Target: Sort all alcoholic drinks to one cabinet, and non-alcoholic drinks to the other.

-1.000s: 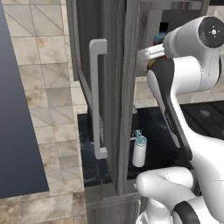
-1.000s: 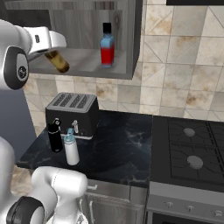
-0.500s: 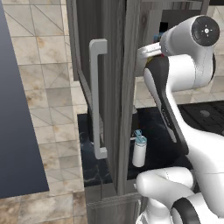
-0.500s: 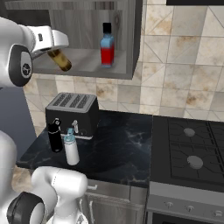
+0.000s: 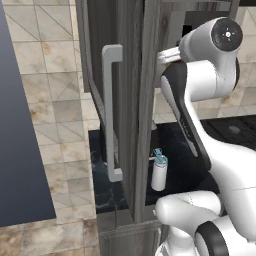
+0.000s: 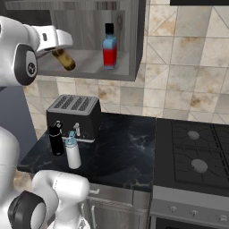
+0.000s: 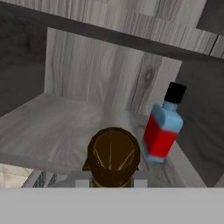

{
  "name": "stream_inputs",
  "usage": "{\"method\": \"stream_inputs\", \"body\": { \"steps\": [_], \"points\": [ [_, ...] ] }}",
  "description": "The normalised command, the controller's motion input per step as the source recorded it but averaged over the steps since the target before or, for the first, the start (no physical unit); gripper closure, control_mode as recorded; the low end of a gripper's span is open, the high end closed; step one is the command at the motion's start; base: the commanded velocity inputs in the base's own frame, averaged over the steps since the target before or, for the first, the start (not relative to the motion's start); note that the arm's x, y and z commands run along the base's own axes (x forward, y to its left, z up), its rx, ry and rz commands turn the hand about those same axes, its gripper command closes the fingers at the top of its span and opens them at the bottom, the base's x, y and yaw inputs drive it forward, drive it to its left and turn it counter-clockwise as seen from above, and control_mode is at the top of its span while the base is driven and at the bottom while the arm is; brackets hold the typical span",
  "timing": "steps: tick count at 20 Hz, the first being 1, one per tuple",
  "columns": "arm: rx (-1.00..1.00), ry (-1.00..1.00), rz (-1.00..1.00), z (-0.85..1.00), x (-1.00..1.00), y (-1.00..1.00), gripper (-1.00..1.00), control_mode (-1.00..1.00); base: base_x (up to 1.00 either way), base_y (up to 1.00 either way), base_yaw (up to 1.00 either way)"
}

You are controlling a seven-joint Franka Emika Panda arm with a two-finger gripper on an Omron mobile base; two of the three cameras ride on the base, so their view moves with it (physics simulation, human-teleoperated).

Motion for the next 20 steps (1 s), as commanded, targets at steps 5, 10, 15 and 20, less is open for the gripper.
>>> {"method": "stream_inputs", "body": {
  "steps": [5, 10, 15, 20],
  "points": [
    [0.0, -0.01, 0.0, 0.0, 0.19, 0.0, 1.0, -1.0, 0.0, 0.0, 0.0],
    [0.0, 0.0, 0.0, 0.0, 0.17, 0.0, 1.0, -1.0, 0.0, 0.0, 0.0],
    [0.0, 0.0, 0.0, -0.04, 0.13, 0.0, 1.0, -1.0, 0.0, 0.0, 0.0],
    [0.0, 0.0, 0.0, -0.14, 0.07, 0.0, 1.0, -1.0, 0.0, 0.0, 0.0]
  ]
}}
